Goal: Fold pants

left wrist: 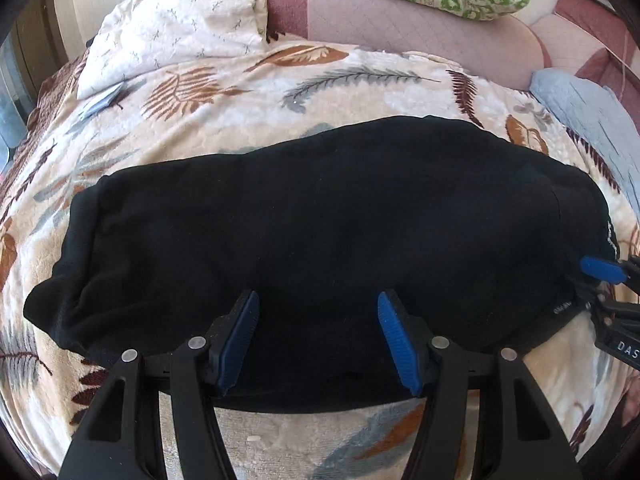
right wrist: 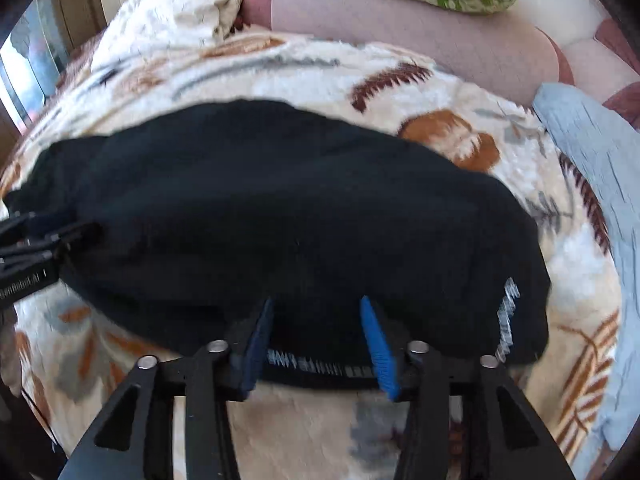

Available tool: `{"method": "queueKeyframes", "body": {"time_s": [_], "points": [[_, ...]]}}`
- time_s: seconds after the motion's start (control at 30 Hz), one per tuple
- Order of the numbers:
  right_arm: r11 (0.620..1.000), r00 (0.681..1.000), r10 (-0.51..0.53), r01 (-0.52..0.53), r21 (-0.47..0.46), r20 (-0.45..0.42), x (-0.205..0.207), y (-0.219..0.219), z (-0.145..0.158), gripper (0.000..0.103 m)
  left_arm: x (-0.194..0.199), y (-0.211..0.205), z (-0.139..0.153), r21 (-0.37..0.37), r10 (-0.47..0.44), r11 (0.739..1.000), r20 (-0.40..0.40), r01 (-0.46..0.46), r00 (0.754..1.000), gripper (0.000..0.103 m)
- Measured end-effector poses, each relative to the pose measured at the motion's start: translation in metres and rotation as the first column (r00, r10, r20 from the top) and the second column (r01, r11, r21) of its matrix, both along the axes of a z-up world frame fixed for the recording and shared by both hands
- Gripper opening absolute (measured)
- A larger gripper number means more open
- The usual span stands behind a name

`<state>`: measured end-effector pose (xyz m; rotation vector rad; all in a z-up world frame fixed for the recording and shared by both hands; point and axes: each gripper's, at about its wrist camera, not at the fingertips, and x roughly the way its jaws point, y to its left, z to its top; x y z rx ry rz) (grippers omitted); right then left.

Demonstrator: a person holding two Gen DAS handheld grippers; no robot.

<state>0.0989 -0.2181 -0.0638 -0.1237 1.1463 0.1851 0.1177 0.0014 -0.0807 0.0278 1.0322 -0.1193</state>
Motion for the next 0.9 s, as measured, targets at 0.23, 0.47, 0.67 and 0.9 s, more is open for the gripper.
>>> {"method": "queueKeyframes", "body": {"time_s": [0.23,0.47,0.67,0.9], "points": [[0.998,0.998,-0.011,0.015,0.061,-0.064,-0.027,-0.036,-0.012,0.07,-0.013,0.008,0.004,-0.018,-0.026,1.0,-0.005,0.026,1.0,0.062],[0.988,0.996,-0.085,0.08,0.13,0.033,-0.035,-0.057,0.037,0.071,-0.051,0.058,0.028,-0.138,0.011,0.99,0.008,-0.01,1.0,0.062],[0.982,0.994,-0.074,0.058,0.18,0.086,-0.013,-0.017,0.051,0.073,-0.072,0.126,0.038,-0.251,0.243,0.941,0.025,-0.229,0.97,0.062],[0.993,1.0,0.008,-0.01,0.116,0.017,0.0,0.042,0.007,0.079,-0.073,0.162,0.035,-0.3,0.346,0.897,0.015,-0.326,0.938,0.062]]}}
